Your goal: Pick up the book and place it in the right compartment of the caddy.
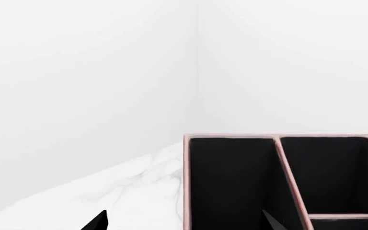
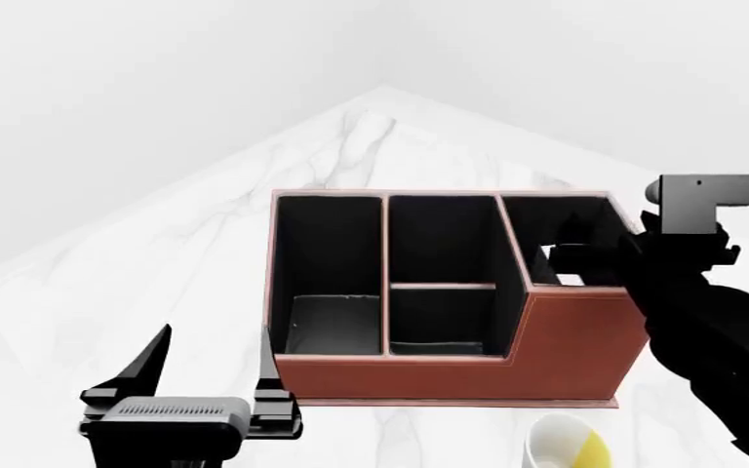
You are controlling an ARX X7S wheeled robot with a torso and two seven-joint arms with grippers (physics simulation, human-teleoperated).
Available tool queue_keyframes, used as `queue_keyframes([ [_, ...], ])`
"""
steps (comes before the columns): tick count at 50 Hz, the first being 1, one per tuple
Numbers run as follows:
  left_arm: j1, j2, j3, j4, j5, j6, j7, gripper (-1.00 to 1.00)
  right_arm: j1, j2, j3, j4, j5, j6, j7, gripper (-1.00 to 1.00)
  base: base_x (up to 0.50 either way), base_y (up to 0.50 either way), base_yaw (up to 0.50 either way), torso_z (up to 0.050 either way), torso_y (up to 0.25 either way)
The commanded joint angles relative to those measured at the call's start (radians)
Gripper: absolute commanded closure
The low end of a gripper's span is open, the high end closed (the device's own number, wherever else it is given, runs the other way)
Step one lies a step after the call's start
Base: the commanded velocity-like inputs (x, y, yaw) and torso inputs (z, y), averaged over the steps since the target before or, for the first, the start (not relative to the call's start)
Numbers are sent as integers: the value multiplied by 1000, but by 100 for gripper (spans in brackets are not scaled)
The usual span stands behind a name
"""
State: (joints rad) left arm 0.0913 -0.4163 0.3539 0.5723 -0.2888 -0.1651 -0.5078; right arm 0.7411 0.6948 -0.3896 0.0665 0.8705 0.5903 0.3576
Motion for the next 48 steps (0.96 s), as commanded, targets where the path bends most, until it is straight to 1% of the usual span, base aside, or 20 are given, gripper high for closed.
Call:
queue_keyframes([
  [1, 0, -2, 2, 1, -1, 1, -2, -100, 5, 6, 6, -17, 3, 1, 4, -100, 0, 0, 0, 0, 0],
  [5, 0, -3, 3, 2, 0, 2, -3, -100, 7, 18, 23, -60, 11, -6, 14, -100, 0, 0, 0, 0, 0],
  [12, 0, -4, 3, 0, 0, 4, -5, -100, -8, 59, 79, -213, 48, -28, 54, -100, 0, 0, 0, 0, 0],
  [19, 2, -8, 2, 8, 1, 5, -9, -100, -25, 110, 164, -375, 105, -50, 117, -100, 0, 0, 0, 0, 0],
  [23, 2, -9, 0, 10, -2, 6, -10, -100, -55, 137, 223, -454, 144, -80, 135, -100, 0, 0, 0, 0, 0],
  [28, 3, -11, 1, 12, 0, 8, -11, -100, -104, 173, 287, -540, 147, -126, 159, -100, 0, 0, 0, 0, 0],
  [30, 3, -11, 2, 13, 0, 9, -11, -100, -123, 185, 300, -566, 131, -146, 155, -100, 0, 0, 0, 0, 0],
  [31, 2, -11, 2, 10, 0, 13, -10, -100, -149, 190, 321, -596, 111, -186, 138, -100, 0, 0, 0, 0, 0],
  [38, 5, -17, 0, 27, 2, 11, -15, -100, -230, 191, 381, -652, 76, -260, 150, -100, 0, 0, 0, 0, 0],
  [42, 6, -19, 0, 30, 4, 15, -16, -100, -303, 194, 421, -710, 18, -316, 160, -100, 0, 0, 0, 0, 0],
  [47, 7, -20, 1, 30, 4, 17, -17, -100, -353, 201, 457, -764, -5, -344, 174, -100, 0, 0, 0, 0, 0],
  [48, 8, -20, 1, 32, 5, 16, -18, -100, -371, 204, 465, -783, -34, -354, 182, -100, 0, 0, 0, 0, 0],
])
